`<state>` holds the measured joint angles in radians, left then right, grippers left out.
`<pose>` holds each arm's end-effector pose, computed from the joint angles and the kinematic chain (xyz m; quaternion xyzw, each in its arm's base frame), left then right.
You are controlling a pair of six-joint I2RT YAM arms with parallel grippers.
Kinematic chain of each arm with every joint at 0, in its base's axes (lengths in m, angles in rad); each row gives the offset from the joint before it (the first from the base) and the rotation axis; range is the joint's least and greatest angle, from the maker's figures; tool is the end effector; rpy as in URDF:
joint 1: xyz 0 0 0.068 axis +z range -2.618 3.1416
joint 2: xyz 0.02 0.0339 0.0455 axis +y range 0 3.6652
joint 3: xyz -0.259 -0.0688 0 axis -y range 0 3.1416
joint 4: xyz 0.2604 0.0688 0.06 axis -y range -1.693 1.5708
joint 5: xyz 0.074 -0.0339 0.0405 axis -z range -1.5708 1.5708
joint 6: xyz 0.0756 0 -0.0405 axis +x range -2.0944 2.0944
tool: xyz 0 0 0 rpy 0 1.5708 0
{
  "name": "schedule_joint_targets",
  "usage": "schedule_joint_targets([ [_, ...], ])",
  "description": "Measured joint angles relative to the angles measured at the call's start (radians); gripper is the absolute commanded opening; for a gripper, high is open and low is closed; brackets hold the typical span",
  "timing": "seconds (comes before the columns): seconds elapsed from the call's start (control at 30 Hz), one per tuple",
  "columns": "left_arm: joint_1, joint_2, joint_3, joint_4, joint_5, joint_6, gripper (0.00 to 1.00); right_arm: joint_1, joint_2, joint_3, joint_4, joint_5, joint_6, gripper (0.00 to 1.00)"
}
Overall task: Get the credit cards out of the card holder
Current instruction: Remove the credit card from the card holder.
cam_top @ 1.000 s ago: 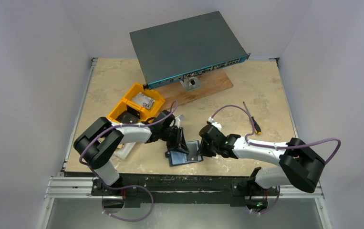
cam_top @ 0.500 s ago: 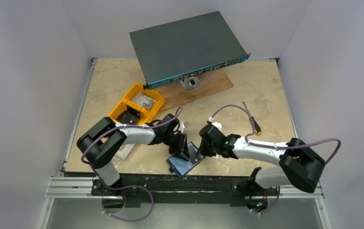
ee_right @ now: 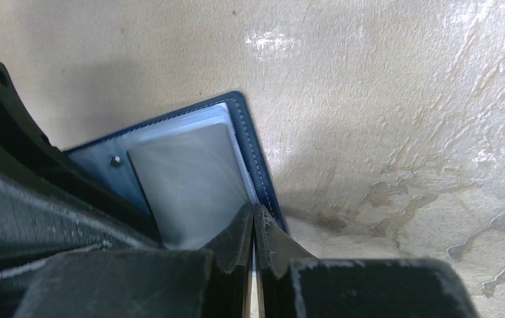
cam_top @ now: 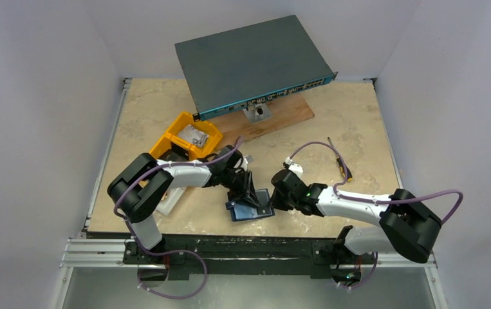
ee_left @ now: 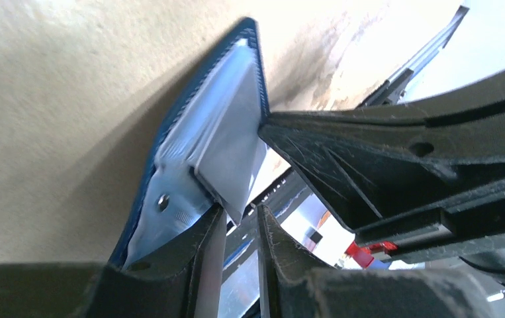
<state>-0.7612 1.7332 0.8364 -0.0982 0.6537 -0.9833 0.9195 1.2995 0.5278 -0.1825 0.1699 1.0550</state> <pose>0.2175 -0.2707 0.0907 0.0100 -0.9126 0.4039 0.0628 0.1708 0.2030 0.1033 0.0900 0.9455 0.2078 0.2341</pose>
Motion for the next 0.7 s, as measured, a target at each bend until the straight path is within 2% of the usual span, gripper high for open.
schedule_joint_targets([
  [0.17,0.008,0.011,0.0,0.014,-0.031,-0.011,0.23,0.0,-0.014,-0.012,0.003,-0.004,0.003,0.0],
  [0.33,0.008,0.014,-0.013,0.081,-0.038,-0.04,0.29,0.0,-0.01,-0.012,0.01,-0.008,0.003,0.0],
  [0.7,0.008,0.032,-0.031,0.15,-0.029,-0.074,0.32,0.0,-0.003,-0.013,0.019,-0.013,0.003,0.0],
])
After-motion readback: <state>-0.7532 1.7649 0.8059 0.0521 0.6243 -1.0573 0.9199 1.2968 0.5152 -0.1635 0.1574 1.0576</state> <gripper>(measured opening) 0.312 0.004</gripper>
